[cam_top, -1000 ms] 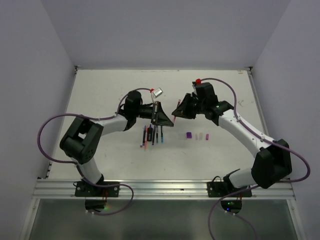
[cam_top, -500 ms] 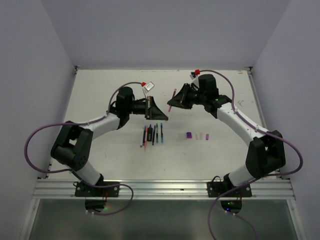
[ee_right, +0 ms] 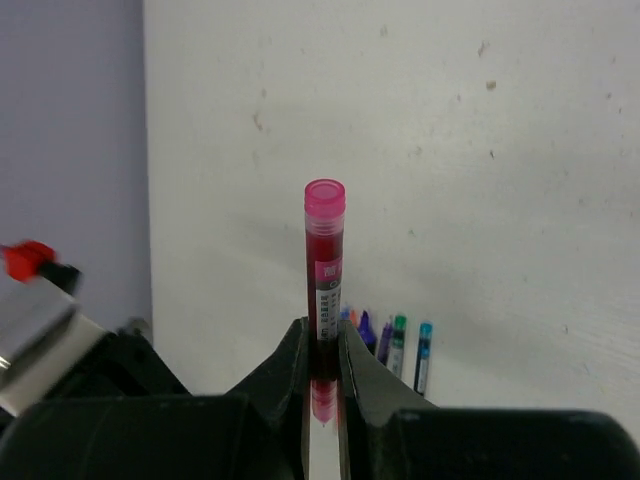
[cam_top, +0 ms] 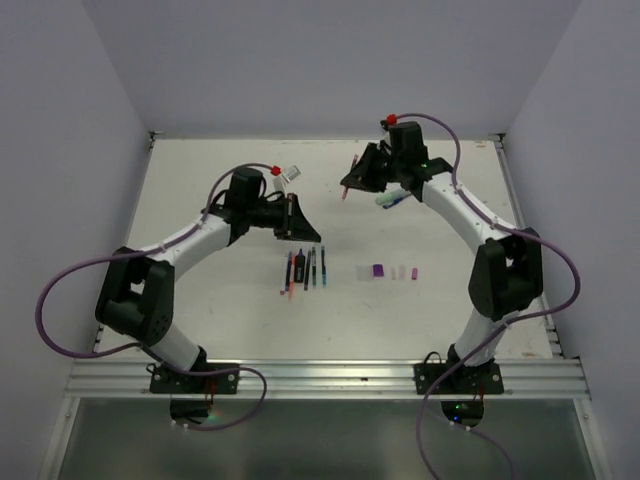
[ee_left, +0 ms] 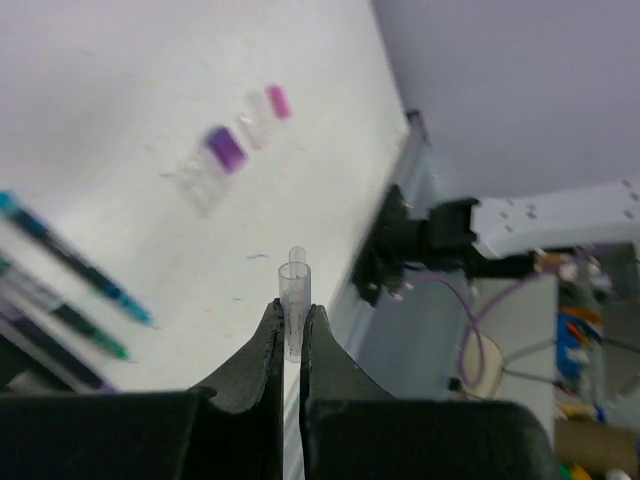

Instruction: Open the pen caps

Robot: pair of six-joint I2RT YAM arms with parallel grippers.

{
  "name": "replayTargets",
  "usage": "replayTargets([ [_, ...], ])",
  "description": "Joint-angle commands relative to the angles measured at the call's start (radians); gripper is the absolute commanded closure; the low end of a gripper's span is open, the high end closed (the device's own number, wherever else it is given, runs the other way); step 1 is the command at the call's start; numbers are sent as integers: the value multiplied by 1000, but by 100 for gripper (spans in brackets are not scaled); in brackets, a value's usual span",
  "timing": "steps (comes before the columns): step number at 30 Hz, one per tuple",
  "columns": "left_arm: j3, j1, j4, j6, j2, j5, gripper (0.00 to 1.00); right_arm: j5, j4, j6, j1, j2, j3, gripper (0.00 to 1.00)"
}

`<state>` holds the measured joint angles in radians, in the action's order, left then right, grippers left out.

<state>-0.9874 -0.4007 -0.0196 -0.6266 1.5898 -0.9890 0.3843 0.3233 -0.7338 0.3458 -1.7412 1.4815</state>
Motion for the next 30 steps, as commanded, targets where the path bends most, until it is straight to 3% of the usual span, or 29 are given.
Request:
replayTargets([
  [1, -108, 59, -356, 165, -22, 318, 100, -44, 331, 155, 61, -61, 59, 100],
  [9, -76, 86, -293, 94, -143, 480, 100, -19, 355, 159, 137, -116, -78, 100],
  [30, -66, 86, -321, 87, -175, 500, 100, -134, 382, 194, 222, -222, -81, 100],
])
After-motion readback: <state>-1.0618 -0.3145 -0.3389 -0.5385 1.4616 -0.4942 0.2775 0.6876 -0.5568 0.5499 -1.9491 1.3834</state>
